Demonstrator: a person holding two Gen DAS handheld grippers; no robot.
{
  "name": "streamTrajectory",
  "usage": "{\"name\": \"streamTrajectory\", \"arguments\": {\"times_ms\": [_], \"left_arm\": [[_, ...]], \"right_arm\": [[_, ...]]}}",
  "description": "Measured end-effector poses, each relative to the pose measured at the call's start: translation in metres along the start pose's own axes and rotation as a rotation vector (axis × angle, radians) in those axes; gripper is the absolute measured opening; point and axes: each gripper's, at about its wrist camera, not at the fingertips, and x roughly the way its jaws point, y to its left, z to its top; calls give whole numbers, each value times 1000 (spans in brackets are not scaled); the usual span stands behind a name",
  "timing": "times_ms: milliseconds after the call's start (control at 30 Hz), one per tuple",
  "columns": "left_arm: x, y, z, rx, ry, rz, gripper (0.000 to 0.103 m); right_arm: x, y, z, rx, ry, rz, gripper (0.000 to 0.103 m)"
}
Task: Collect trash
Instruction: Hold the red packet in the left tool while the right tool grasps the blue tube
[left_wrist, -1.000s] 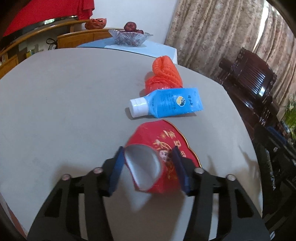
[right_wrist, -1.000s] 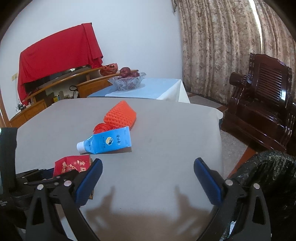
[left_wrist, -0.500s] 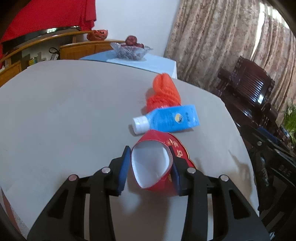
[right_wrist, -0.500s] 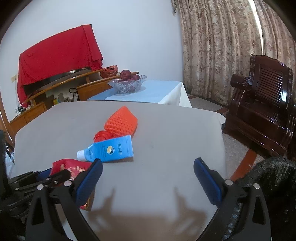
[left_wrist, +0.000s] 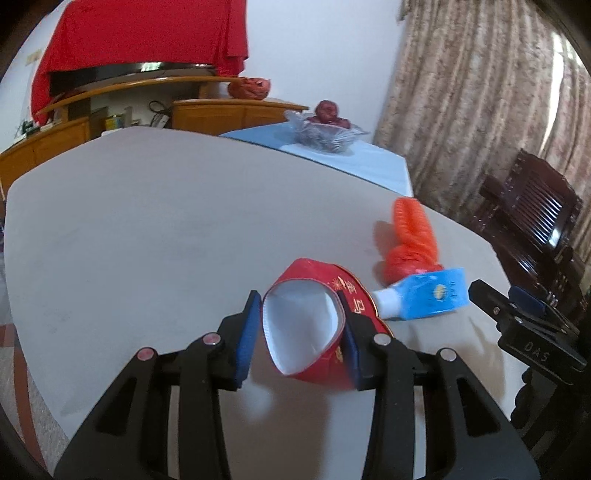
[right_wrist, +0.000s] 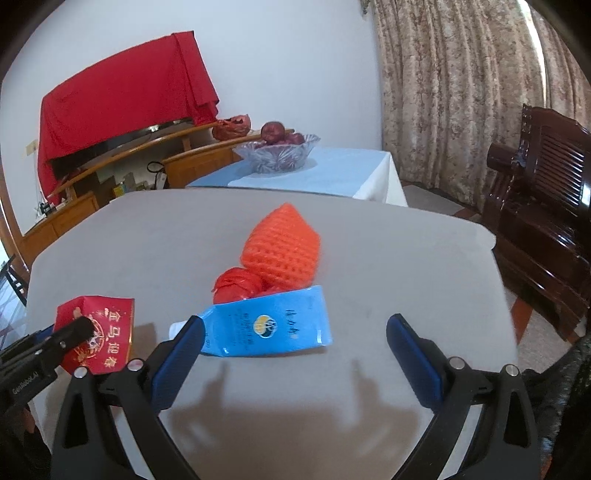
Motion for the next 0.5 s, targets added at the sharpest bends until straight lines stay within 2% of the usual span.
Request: {"name": "streamTrajectory", "arguments": {"times_ms": [267, 500], "left_arm": [[14, 13, 2, 5, 24, -1, 38], [24, 31, 3, -53, 46, -27, 38]], "right_arm": [[19, 36, -3, -31, 44, 11, 96], [31, 59, -3, -66, 86, 6, 96]]}}
